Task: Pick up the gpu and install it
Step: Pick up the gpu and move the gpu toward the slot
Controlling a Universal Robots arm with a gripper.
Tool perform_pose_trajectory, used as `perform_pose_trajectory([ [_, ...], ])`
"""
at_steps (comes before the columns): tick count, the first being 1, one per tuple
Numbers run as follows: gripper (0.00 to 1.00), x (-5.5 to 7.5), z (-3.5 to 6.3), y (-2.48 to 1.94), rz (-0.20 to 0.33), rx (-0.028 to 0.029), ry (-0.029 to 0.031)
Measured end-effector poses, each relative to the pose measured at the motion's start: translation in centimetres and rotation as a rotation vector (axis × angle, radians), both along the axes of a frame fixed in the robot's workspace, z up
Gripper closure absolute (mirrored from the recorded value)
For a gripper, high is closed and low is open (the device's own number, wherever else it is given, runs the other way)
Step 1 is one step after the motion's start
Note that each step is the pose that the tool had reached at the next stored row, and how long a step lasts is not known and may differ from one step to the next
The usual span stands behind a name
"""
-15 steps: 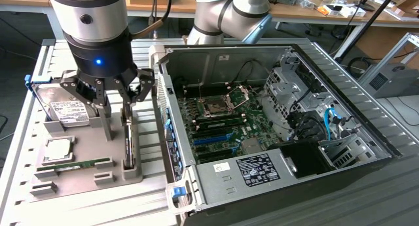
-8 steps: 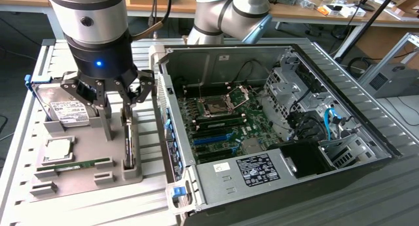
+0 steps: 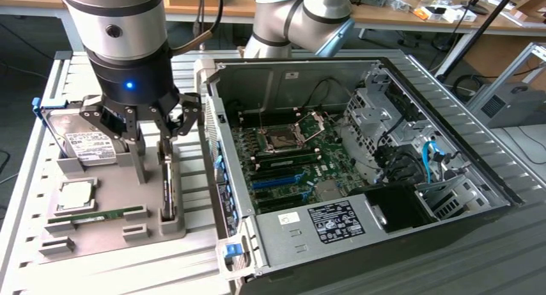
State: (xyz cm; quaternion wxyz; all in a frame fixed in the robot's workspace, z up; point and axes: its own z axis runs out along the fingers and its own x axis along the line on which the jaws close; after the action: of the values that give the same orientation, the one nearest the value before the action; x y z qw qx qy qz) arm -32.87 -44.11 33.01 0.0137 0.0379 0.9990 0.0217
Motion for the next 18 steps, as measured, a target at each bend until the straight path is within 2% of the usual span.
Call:
perform_pose_trajectory([
  [18, 0.58, 0.0, -0.62, -0.05, 0.0, 0.0, 0.0001],
])
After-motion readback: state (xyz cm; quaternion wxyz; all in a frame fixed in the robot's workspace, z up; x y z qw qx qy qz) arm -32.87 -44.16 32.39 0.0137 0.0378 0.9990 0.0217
